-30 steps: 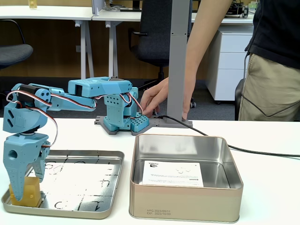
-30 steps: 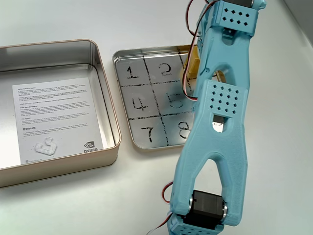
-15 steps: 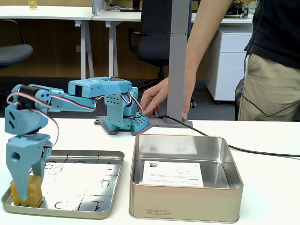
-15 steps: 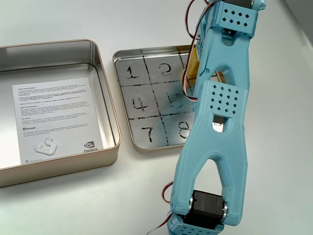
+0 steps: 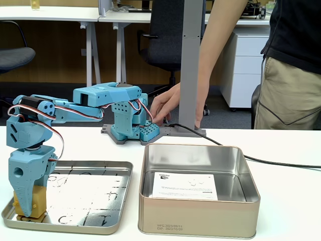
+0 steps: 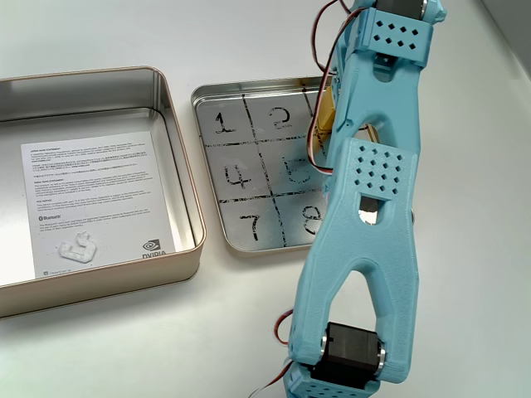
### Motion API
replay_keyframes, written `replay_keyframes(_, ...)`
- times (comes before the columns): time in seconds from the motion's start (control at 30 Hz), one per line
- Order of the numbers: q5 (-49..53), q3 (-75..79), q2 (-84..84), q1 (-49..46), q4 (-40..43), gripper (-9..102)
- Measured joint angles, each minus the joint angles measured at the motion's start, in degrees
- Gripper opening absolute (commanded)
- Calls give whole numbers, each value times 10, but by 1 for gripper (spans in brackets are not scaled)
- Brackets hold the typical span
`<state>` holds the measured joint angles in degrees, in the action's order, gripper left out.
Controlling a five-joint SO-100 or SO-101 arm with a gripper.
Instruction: Grasp a lego block and put it in the bin.
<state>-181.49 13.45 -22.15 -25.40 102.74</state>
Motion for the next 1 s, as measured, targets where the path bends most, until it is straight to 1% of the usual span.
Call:
replay_keyframes(0.5, 2, 0, -1, 0, 9, 0)
replay_keyframes(0.63, 4, -1, -24, -1, 14, 0)
replay_keyframes(0.8, 4, -11, -101, 15, 25, 0)
replay_keyframes(1.0, 0, -72, -238, 62, 26, 0)
